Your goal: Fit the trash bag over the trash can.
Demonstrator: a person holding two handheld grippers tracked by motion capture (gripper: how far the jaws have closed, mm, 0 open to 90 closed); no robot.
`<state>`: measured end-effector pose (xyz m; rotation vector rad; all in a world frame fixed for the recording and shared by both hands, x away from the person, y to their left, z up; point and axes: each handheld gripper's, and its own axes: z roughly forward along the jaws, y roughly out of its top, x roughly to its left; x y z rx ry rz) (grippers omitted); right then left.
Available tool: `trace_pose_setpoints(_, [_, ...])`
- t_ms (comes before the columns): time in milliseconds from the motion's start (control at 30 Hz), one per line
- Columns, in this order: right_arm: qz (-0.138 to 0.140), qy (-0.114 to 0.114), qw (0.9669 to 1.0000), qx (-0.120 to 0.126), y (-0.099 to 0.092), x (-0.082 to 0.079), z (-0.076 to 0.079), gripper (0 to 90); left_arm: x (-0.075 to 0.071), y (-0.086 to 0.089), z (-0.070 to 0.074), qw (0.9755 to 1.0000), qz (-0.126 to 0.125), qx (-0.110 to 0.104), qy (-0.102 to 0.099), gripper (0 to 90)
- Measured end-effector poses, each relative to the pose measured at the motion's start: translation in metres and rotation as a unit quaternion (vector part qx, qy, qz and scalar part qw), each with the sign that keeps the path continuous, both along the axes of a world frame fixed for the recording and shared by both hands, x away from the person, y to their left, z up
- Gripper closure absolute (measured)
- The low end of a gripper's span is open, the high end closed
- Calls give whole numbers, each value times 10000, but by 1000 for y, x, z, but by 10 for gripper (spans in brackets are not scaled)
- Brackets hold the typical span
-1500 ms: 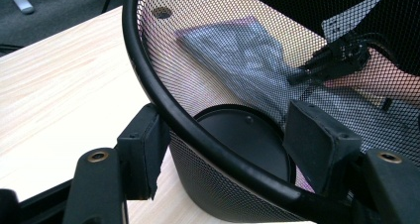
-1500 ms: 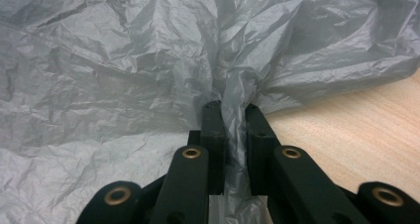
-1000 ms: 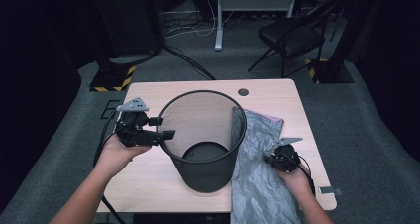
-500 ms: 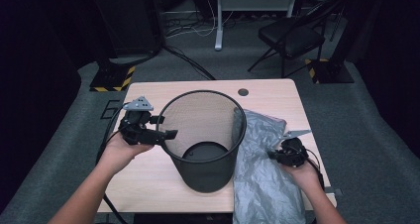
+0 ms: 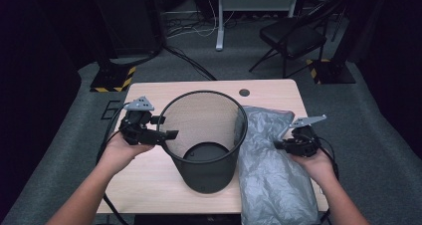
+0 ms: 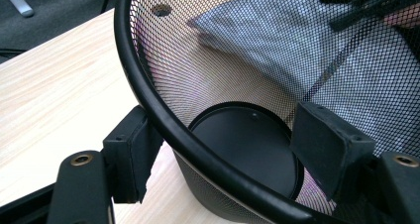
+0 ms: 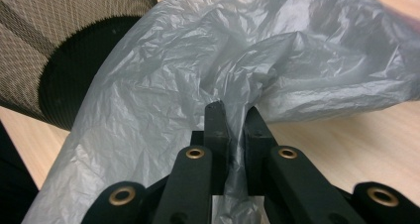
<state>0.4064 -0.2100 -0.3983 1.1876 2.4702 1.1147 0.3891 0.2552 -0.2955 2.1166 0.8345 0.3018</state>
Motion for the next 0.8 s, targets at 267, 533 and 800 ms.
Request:
trace_pose_setpoints(267, [38,-249,9996,108,-7,-4,36,839,1,-3,-1,10000,10,42,-51,280])
trace_pose_setpoints(533, [214,-481,9985,172,-9,-10,74,840,3,-8,-1,10000,20,66,-64,278])
trace_pose_setpoints(800, [458,-535,9972,256,-8,-13,97,839,5,-7,-1,10000,-33,27,9,281])
